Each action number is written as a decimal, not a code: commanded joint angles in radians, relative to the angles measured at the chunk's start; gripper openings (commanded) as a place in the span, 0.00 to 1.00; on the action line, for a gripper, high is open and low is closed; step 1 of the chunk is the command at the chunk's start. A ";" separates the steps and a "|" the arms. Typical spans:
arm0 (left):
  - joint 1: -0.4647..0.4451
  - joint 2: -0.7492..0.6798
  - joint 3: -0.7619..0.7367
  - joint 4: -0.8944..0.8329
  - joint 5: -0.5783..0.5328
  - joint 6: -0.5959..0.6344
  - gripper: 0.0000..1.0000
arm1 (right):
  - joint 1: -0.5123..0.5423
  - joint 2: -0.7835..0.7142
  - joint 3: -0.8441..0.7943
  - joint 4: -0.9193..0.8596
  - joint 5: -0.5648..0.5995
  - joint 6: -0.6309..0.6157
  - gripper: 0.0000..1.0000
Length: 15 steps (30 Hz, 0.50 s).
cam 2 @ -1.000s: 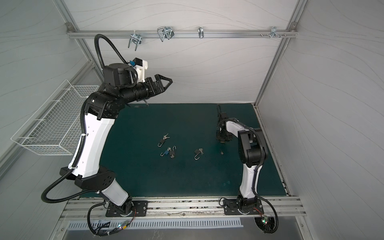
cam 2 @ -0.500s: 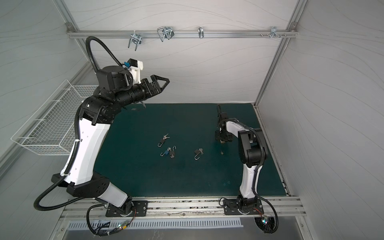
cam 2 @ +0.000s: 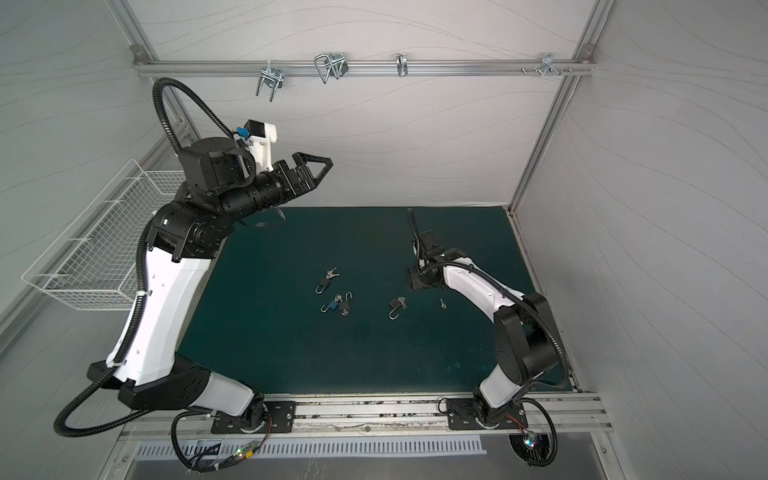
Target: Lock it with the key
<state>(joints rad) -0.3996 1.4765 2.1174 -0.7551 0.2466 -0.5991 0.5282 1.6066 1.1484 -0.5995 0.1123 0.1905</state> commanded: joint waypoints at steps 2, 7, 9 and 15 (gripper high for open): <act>0.020 -0.013 0.052 0.045 -0.015 -0.004 0.99 | 0.061 0.052 -0.018 -0.091 0.039 -0.044 0.72; 0.025 -0.030 0.074 0.011 -0.037 0.009 0.99 | 0.095 0.089 -0.010 -0.089 0.030 -0.063 0.76; 0.031 -0.064 0.029 0.029 -0.044 0.016 0.99 | 0.102 0.110 0.004 -0.092 0.029 -0.074 0.80; 0.082 -0.120 -0.024 0.016 -0.032 0.004 0.99 | 0.115 0.178 0.048 -0.103 0.046 -0.092 0.83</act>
<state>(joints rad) -0.3416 1.3853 2.1025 -0.7601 0.2169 -0.5964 0.6346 1.7542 1.1652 -0.6659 0.1375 0.1223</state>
